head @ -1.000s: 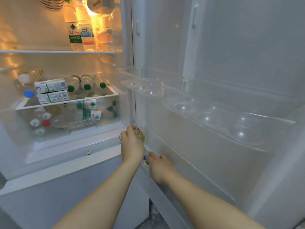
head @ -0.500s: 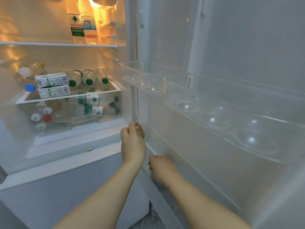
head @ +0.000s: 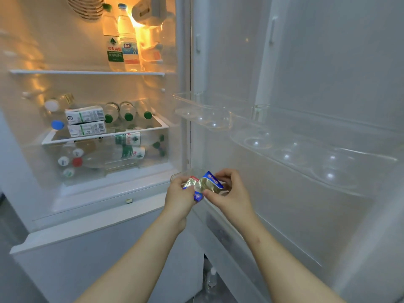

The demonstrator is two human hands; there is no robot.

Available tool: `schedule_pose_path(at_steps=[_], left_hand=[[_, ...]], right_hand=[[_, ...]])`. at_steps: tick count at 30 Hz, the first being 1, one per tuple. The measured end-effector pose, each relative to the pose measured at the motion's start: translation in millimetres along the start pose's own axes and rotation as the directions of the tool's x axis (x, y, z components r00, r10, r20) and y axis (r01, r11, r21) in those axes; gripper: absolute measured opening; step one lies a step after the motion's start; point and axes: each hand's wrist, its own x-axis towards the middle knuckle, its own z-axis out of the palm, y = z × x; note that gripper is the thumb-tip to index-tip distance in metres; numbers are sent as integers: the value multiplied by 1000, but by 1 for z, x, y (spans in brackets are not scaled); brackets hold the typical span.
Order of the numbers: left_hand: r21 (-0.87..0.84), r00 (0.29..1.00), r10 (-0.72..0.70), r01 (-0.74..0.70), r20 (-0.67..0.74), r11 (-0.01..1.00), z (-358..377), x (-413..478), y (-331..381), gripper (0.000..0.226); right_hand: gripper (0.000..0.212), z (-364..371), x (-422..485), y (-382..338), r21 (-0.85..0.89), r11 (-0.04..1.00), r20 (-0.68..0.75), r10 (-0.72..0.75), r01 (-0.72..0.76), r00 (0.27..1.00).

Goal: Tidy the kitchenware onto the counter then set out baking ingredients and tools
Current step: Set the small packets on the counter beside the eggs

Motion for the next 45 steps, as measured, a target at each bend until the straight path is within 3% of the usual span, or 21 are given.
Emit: schedule_pose_path(at_steps=[6,10,13,16,19,21,24,28,31,33,34,36,40,41,45], left_hand=[[-227,985,-93,125,145,966,-10,-13,10,24],[-86,992,-10,22,129,996,-20,-19,8,29],[-137,992,31,-14,124,991,-28,-28,11,24],[-235,989,110,-84,101,968,-34,-43,23,21],[-311,977,211,-191,30,931,-36,-71,39,21],[-350,955,294,-288,-37,891,-38,-98,54,22],[-415,917,372,-397,-143,819,-43,-127,68,22],[-453,841,492,-537,-223,712,-29,-181,87,24],[-445,792,560,-604,-243,661,-8,-214,95,28],[-441,783,573,-616,-244,653,10,-238,97,30],[-432,782,575,-617,-240,658,18,-248,97,30],[-397,777,586,-624,-229,673,33,-267,97,31],[-343,771,601,-634,-210,693,48,-295,95,31],[-335,769,603,-636,-212,695,48,-301,95,32],[-284,763,608,-646,-221,708,40,-313,99,32]], right_hand=[[47,15,-4,3,-177,981,92,-66,82,994],[45,23,-8,-4,-231,971,82,-46,64,996],[49,21,-18,-17,-225,974,78,-22,39,997],[25,9,-43,-40,-176,976,-24,-137,131,990],[15,-10,-70,-64,-272,927,-97,-295,260,951],[6,-26,-86,-86,-314,876,-138,-424,366,895],[21,-41,-103,-110,-381,768,-127,-595,515,793],[18,-78,-143,-142,-497,588,-89,-767,638,636],[20,-115,-156,-159,-611,462,-147,-864,643,481],[20,-145,-159,-167,-702,470,-260,-869,535,422],[21,-157,-159,-169,-723,518,-338,-842,457,421],[25,-176,-159,-173,-719,620,-440,-756,315,484],[39,-188,-165,-174,-445,856,-373,-444,263,815],[42,-188,-168,-174,-403,878,-339,-406,259,849],[40,-178,-174,-171,-391,869,-334,-441,303,833]])
